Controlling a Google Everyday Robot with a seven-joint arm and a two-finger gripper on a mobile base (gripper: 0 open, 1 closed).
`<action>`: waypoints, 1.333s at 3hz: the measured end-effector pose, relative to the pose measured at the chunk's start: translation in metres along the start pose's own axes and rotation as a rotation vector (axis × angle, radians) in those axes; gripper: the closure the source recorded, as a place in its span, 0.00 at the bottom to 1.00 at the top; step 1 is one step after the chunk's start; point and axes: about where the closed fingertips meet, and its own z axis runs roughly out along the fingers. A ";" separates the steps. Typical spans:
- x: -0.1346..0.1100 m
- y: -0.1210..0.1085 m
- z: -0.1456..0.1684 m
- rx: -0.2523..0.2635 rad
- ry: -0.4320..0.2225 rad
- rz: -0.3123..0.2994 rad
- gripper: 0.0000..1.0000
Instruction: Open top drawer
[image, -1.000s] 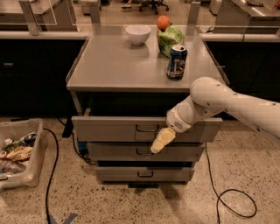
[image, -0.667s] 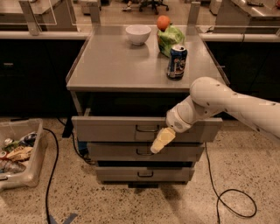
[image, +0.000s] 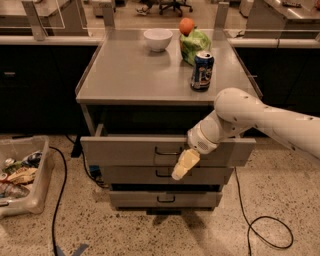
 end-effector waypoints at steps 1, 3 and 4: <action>0.008 0.034 -0.015 -0.097 0.039 -0.036 0.00; 0.011 0.042 -0.012 -0.128 0.036 -0.042 0.00; 0.018 0.066 -0.021 -0.198 0.039 -0.074 0.00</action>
Offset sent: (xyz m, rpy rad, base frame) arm -0.0209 -0.0015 0.0096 -0.0034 0.0329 0.0483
